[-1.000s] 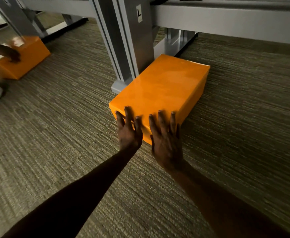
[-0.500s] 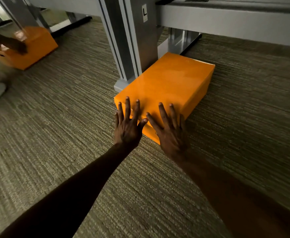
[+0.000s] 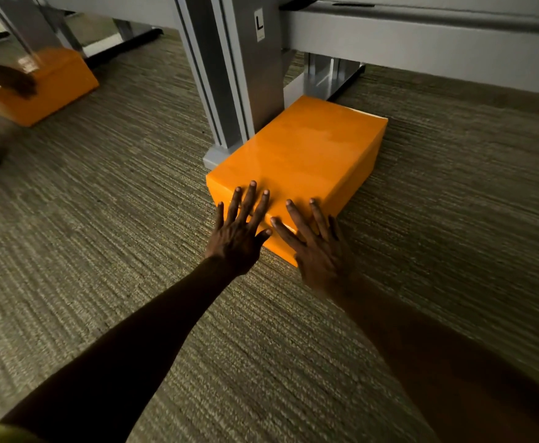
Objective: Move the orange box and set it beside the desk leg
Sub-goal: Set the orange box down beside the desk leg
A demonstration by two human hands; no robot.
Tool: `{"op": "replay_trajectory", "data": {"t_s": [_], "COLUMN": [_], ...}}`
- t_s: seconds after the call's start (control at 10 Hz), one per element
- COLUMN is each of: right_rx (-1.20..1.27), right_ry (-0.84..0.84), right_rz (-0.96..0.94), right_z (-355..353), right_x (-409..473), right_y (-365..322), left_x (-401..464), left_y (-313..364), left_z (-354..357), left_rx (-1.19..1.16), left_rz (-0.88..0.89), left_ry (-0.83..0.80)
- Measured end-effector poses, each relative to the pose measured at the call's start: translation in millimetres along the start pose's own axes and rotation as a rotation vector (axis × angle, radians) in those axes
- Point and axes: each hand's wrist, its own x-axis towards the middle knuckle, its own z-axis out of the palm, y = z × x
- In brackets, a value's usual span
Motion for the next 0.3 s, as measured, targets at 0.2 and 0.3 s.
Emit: {"op": "replay_trajectory", "data": {"t_s": [0.2, 0.3], "right_rx": [-0.022, -0.016], "right_ry": [-0.032, 0.033], "right_rz": [-0.003, -0.013], "right_z": [-6, -9], "right_x": [-10, -15], "right_y": [-5, -14], "left_x": [-11, -20], "left_y": [6, 4], "left_z": [-9, -15], "left_rx": [0.011, -0.010], "left_rz": [-0.020, 0.007], "left_ry": [-0.036, 0.027]}}
